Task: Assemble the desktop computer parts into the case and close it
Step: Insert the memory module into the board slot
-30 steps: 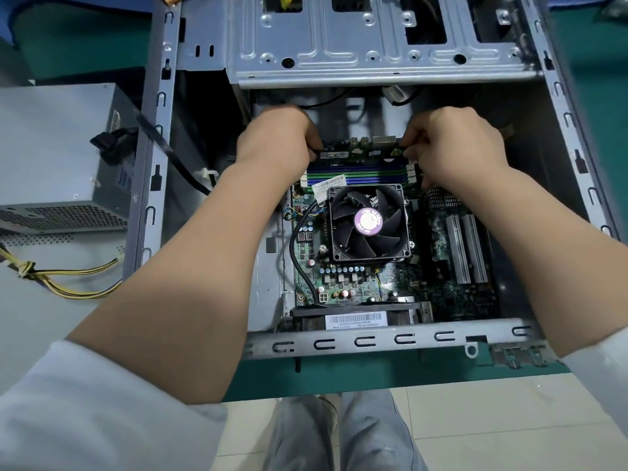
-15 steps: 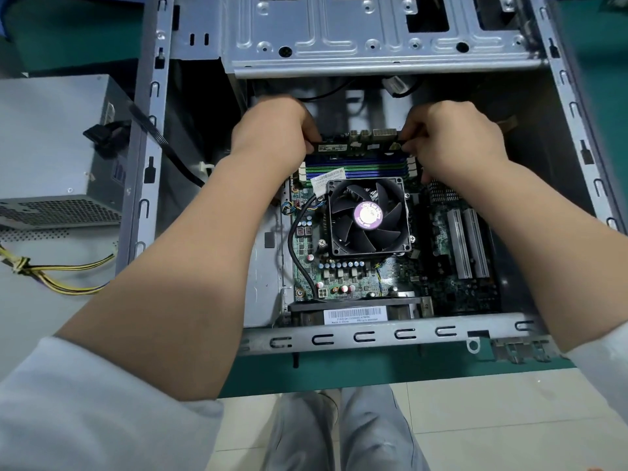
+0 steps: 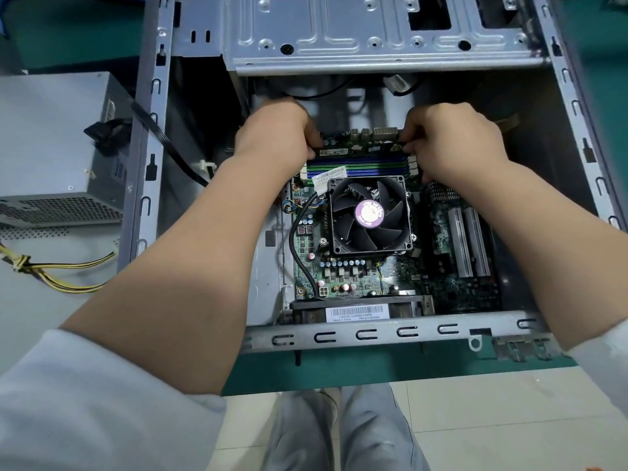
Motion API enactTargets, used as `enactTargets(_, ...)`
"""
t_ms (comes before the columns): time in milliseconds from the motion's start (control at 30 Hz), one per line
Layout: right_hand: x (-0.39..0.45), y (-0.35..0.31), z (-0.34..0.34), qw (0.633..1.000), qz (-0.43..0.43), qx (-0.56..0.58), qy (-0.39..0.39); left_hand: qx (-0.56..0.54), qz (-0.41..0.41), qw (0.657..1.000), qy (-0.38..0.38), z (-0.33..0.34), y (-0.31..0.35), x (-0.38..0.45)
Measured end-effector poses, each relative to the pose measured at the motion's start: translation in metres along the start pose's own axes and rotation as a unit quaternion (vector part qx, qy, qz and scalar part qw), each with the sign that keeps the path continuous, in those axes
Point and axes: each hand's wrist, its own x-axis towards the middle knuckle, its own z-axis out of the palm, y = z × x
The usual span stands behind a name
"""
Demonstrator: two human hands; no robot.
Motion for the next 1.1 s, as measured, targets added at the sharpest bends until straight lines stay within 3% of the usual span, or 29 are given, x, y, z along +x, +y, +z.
enactTargets(433, -0.005, -0.004, -0.003, 1.000, -0.001, 0.012, -0.006, 0.064, 0.034, 0.997, -0.001, 0.007, 0.001, -0.001)
enactTargets(967, 0.000, -0.004, -0.010, 0.997, 0.036, 0.035, -0.052, 0.022, 0.037, 0.999, 0.008, 0.015, -0.002, 0.008)
enactTargets(1100, -0.001, -0.005, -0.006, 1.000, 0.015, -0.002, -0.026, 0.026, 0.039, 0.999, 0.006, 0.015, -0.001, 0.010)
